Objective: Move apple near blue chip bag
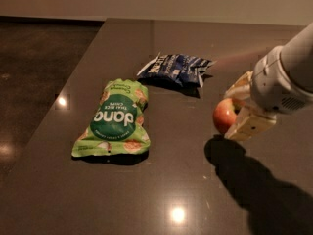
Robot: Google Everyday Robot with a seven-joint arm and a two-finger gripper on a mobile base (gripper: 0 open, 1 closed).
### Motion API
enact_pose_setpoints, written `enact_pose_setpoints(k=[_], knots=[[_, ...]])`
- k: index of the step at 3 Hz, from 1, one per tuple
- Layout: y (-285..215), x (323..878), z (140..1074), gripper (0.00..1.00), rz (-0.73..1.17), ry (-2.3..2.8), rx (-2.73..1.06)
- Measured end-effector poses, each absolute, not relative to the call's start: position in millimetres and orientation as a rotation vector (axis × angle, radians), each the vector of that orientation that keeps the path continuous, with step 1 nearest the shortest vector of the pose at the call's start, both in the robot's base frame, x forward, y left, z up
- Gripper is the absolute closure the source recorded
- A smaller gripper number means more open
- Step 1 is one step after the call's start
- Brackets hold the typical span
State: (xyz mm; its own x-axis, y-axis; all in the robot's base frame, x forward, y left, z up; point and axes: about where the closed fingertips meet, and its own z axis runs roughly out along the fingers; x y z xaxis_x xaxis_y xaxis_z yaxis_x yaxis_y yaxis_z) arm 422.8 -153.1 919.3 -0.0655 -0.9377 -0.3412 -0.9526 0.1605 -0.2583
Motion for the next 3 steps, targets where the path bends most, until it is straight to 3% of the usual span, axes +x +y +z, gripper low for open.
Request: enact_pose_setpoints(k=[1,3], knots=[[-186,464,927,1.00,-0.034,2.093,-1.657],[-188,513,910,1.00,-0.080,2.152,-1.526]])
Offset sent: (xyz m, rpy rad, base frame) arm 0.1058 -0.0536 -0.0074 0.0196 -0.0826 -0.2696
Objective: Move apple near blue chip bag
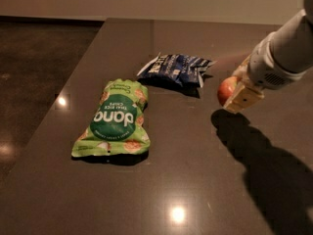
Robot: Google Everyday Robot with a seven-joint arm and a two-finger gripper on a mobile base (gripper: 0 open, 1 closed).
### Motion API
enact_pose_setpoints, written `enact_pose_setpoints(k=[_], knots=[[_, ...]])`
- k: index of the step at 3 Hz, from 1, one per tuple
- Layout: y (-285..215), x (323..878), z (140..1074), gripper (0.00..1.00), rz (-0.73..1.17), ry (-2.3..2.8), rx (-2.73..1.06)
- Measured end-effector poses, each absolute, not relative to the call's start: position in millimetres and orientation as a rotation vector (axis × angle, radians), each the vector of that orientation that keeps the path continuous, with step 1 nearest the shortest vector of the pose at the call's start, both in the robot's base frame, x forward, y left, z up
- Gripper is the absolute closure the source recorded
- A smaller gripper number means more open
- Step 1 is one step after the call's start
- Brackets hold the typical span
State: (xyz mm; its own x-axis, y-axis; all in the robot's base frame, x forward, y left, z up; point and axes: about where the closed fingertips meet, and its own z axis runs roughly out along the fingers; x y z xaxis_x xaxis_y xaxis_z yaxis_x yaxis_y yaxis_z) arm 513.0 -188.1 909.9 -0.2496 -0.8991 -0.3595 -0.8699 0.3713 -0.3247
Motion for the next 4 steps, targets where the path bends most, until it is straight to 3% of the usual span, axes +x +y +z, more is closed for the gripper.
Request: enact_pose_setpoints(k=[2,3,4], knots=[[-160,539,881,1.00,-0.020,2.176,-1.475],[-151,545,873,0.84,0.000,2.178,-1.471],[-144,549,866,0.60,0.012,2.181,-1.480]])
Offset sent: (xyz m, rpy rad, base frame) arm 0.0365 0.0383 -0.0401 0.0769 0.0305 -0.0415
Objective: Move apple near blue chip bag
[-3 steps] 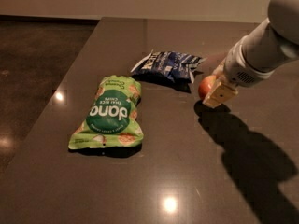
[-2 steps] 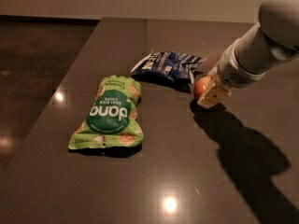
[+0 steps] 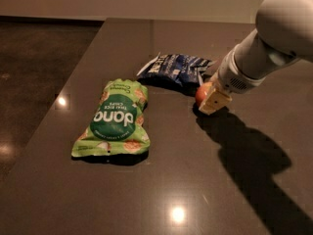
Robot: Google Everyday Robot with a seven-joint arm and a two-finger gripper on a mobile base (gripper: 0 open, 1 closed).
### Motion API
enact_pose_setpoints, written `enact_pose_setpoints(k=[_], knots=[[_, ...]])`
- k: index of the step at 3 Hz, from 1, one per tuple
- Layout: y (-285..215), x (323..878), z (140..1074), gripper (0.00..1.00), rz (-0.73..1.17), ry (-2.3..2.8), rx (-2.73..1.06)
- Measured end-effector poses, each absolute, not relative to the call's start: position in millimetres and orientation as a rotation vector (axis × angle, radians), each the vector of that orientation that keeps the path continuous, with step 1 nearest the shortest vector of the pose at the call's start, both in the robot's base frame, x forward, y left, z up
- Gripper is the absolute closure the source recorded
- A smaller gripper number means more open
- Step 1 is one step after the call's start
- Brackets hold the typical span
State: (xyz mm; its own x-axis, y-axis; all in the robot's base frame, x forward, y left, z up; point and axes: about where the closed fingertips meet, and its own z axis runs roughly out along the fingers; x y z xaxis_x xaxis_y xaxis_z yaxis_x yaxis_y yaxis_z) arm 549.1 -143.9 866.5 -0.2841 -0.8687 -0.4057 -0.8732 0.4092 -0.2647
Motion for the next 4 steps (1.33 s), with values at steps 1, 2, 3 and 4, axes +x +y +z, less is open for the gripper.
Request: enact_pose_setpoints(k=[1,2,3,4], knots=[[-142.9,548.2,866.9,0.28,0.011,2.180,-1.483],[-142.2,547.8,867.1,0.07,0.011,2.179,-1.484],[-141.6,547.4,867.2,0.00,0.010,2.178,-1.486],[-141.5,547.4,867.2,0.00,0.010,2.178,-1.486]])
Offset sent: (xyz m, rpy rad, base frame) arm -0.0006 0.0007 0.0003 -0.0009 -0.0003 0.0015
